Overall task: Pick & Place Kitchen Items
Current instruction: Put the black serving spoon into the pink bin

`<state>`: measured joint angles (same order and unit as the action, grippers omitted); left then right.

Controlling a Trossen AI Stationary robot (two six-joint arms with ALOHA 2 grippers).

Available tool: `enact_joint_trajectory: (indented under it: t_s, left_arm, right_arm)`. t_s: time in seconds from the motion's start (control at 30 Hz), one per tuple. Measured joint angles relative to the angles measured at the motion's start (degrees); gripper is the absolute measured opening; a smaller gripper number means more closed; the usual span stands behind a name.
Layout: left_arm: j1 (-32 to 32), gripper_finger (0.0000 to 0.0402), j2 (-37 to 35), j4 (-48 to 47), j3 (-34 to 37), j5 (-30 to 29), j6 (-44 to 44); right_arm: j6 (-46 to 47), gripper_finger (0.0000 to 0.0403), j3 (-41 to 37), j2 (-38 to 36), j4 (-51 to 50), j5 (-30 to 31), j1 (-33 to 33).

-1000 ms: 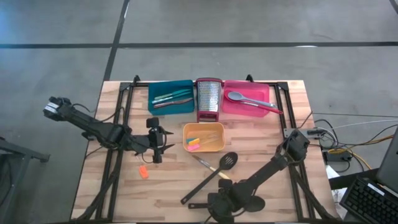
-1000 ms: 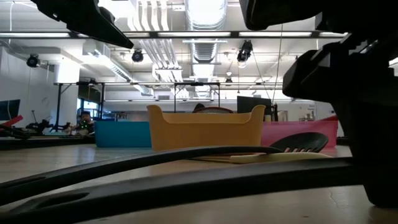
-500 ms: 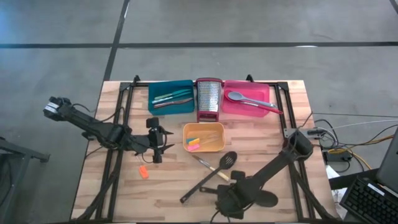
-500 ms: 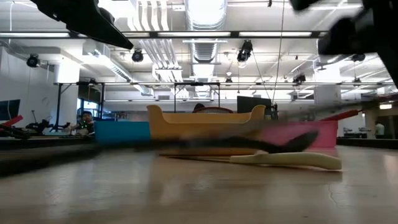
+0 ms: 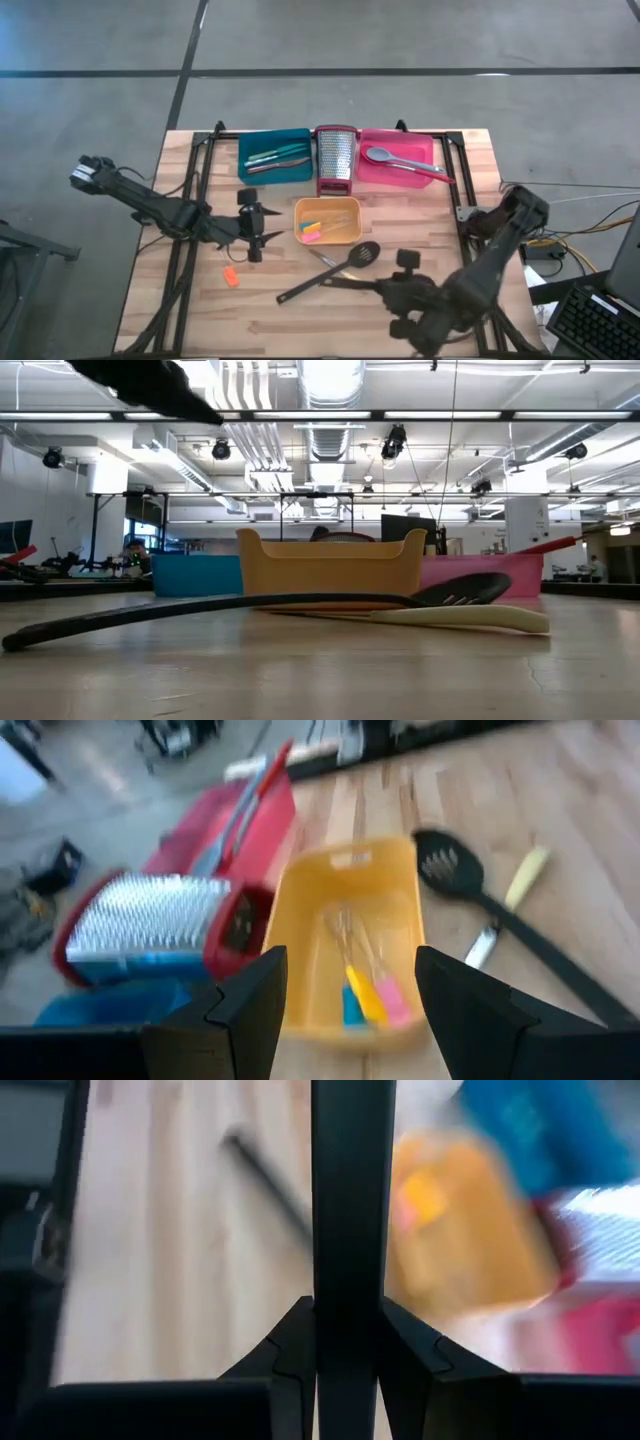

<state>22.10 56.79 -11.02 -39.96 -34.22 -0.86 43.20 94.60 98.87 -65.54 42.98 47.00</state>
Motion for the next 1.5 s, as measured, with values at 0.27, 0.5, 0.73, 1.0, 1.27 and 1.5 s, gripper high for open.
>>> enact_joint_trajectory:
  t_s: [0.27,0.5,0.73,1.0,1.27,1.5]
  left_arm:
    - [-0.1,0.0225,2.7,31.8,5.5,4.9,-22.3]
    - [-2.5,0.0225,6.1,55.9,10.9,30.8,-31.7]
    - [-7.6,0.0225,10.9,64.2,8.5,40.5,-31.7]
    - [-8.7,0.0225,19.0,64.4,-0.4,47.6,-32.1]
    - [-8.8,0.0225,23.3,59.2,-7.6,50.0,-33.9]
    - [-8.7,0.0225,21.9,47.7,-10.3,57.6,-34.3]
  right_arm:
    - [-6.8,0.0062,-3.2,-3.3,0.6,12.4,0.7]
    - [-15.8,0.0062,-3.5,-3.3,5.7,15.3,-1.5]
    - [-27.4,0.0062,-3.9,-3.2,15.3,11.3,-4.6]
    - [-34.6,0.0062,-4.8,-3.2,19.6,6.9,-8.5]
    - [-37.7,0.0062,-6.1,-3.2,21.7,-0.8,-10.0]
    - [-38.6,0.0062,-6.2,-6.0,24.0,-16.9,-11.9]
